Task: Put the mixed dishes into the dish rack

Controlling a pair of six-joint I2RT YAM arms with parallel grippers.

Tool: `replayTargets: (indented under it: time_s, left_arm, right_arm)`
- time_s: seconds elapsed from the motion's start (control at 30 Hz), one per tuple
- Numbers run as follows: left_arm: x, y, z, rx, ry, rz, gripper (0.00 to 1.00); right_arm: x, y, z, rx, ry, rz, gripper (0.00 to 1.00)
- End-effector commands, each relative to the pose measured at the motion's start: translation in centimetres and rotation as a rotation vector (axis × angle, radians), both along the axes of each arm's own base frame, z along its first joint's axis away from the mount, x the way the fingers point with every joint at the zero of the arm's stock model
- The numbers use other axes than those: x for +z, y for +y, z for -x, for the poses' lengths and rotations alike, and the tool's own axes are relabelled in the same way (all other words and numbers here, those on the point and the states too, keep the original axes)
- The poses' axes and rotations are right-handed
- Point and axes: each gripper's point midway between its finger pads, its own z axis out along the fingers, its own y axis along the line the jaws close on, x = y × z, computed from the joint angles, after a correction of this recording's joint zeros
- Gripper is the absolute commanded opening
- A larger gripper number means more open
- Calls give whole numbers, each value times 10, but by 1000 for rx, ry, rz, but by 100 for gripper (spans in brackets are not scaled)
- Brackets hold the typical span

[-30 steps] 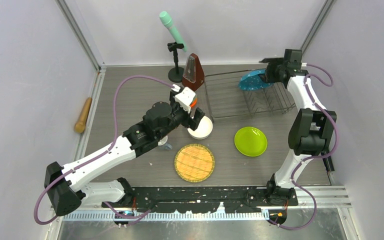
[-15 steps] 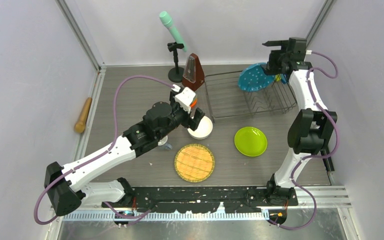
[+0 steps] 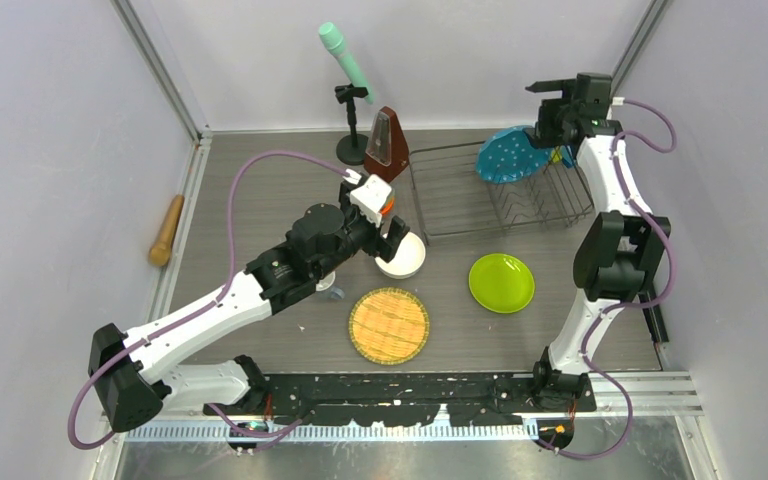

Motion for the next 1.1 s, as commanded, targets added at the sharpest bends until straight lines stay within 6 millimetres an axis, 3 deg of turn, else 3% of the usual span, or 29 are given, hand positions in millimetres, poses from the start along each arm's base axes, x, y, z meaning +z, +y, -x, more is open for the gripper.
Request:
replayTargets:
  time_s: [0.0, 0.13, 0.27, 0.47, 0.6, 0.77, 0.87, 1.07]
  left_arm:
    - [23, 3, 2, 4, -39, 46, 80]
    - [12, 7, 4, 14, -9, 22, 84]
    - [-5, 18, 9, 50, 64, -12, 87]
    - [-36, 43, 30, 123, 273, -79, 99]
    - [-66, 63, 55, 151, 430, -134, 100]
    - [-92, 80, 86, 181, 581, -60, 100]
    - [-107, 89, 100, 242, 670, 50, 99]
    - [-139, 98, 113, 335, 790, 189, 90]
  right_arm:
    - [70, -9, 20, -24, -130, 129, 99]
    - [96, -13, 37, -12, -177, 217, 99]
    - [106, -13, 63, 20, -196, 298, 99]
    - [82, 23, 118, 231, -250, 297, 100]
    - [63, 44, 168, 326, -294, 271, 100]
    - [53, 54, 218, 383, -322, 310, 100]
    - [37, 55, 250, 375, -274, 315, 100]
    - [11, 70, 278, 498, -221, 310, 97]
